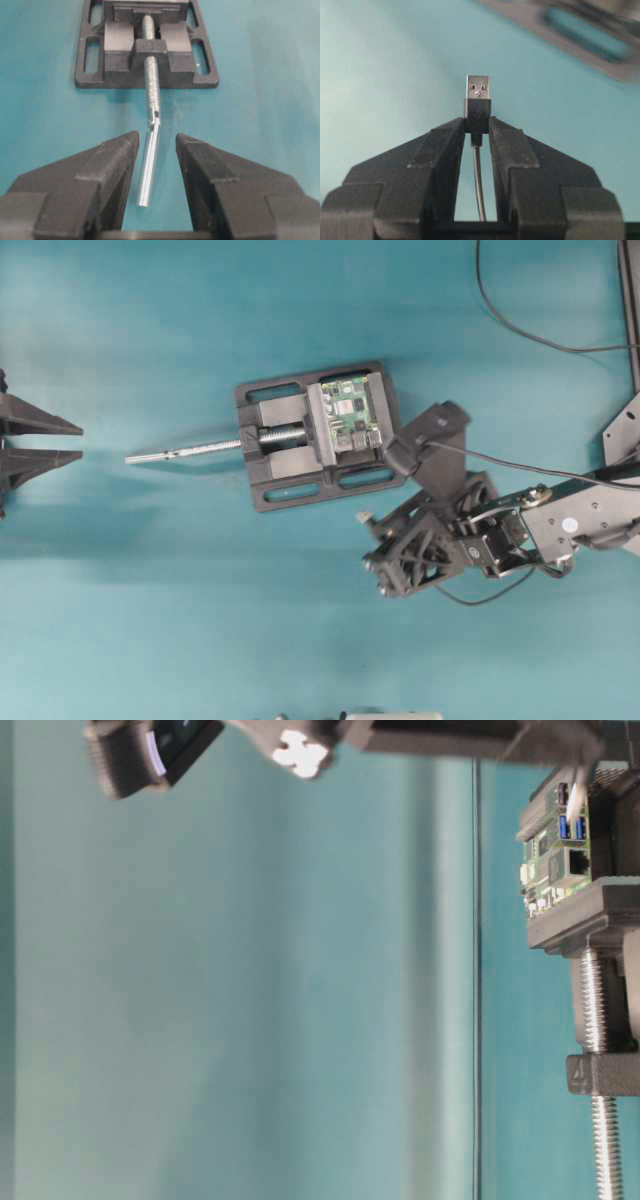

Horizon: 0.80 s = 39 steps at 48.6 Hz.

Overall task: Insert the USB into the fixed PCB.
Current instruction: 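Rotate the right gripper to point the USB plug toward the PCB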

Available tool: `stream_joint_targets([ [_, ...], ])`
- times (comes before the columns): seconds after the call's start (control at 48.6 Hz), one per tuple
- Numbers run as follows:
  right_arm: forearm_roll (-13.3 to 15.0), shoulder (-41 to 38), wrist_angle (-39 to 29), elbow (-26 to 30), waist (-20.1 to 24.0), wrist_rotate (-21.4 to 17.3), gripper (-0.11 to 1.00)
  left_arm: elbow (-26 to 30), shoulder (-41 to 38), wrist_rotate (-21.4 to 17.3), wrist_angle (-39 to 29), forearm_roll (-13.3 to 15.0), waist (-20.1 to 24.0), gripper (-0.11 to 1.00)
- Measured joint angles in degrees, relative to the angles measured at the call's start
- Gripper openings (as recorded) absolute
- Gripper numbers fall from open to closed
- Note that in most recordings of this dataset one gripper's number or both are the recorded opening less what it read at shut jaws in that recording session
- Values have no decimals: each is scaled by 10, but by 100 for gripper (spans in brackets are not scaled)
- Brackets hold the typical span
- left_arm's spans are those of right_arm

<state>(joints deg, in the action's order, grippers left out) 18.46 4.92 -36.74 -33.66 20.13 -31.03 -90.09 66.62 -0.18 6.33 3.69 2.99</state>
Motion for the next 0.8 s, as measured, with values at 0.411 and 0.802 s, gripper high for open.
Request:
stream_joint_targets([
  [0.411, 186, -90, -174, 65, 105, -346, 21, -3, 0, 0, 5, 0, 5, 55],
  [0.802, 296, -207, -379, 184, 122, -445, 21, -3, 0, 1, 5, 0, 5, 55],
])
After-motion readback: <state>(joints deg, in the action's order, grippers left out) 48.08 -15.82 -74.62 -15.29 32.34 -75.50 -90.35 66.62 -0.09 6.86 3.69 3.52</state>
